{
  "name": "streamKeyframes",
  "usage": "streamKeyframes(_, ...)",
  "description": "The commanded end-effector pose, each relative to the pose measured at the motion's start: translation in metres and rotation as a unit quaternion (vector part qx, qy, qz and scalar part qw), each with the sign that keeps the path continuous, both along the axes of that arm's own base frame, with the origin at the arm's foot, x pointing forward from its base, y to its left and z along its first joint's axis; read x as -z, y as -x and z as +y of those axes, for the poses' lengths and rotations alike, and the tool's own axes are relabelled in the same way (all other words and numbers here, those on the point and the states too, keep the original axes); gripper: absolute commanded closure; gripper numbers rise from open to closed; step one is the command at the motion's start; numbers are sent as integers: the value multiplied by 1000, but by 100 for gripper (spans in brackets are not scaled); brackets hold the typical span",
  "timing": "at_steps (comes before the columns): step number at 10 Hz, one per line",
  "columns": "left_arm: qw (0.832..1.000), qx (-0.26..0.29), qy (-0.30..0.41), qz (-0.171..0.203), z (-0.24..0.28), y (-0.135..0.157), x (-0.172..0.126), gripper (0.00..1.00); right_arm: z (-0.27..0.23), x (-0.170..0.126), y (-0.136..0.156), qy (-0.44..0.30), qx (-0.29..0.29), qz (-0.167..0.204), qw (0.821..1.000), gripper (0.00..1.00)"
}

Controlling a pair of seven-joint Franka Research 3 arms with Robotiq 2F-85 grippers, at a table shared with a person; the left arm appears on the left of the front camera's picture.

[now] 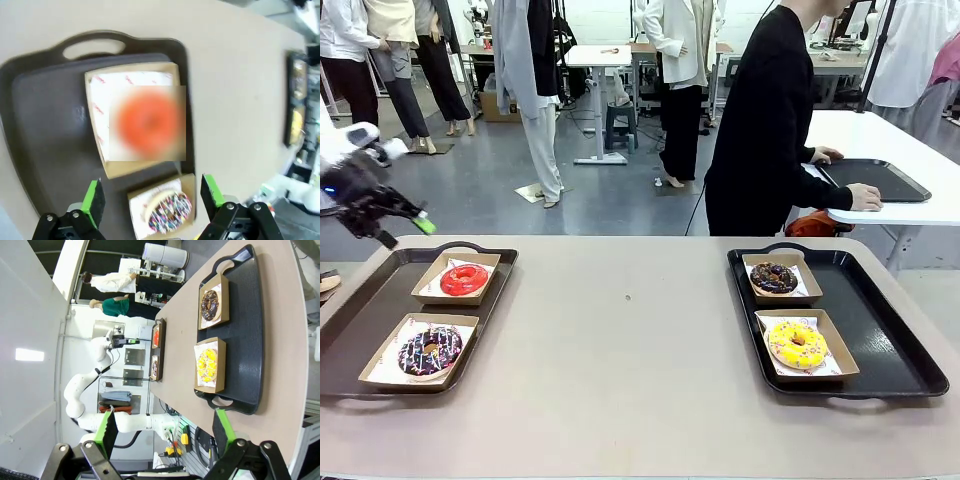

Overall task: Individually package the donuts and arrange them on the tray.
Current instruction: Place the picked Paper togo box on the Handle tray.

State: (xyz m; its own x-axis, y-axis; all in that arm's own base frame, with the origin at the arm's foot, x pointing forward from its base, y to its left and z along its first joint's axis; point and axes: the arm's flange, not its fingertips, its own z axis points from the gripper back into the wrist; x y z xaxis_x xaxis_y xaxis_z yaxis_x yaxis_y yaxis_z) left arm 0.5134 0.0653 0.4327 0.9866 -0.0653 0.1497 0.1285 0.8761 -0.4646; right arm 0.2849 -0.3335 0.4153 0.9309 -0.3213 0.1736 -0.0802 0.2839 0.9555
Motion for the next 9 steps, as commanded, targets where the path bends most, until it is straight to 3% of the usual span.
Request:
streamKeyframes(1, 997, -5, 72, -32, 44, 54, -19, 0, 0, 1, 2, 2, -1, 2, 1000, 0)
streamKeyframes(3, 982, -67, 157, -75, 100, 98, -35, 0, 0, 1, 2, 2, -1, 2, 1000, 0)
streamKeyframes(6, 947, -126, 276, -102, 165, 144, -27, 0, 0, 1, 2, 2, -1, 2, 1000, 0)
streamKeyframes(9, 926, -154, 337, -73, 214, 167, -14, 0, 0, 1, 2, 2, -1, 2, 1000, 0)
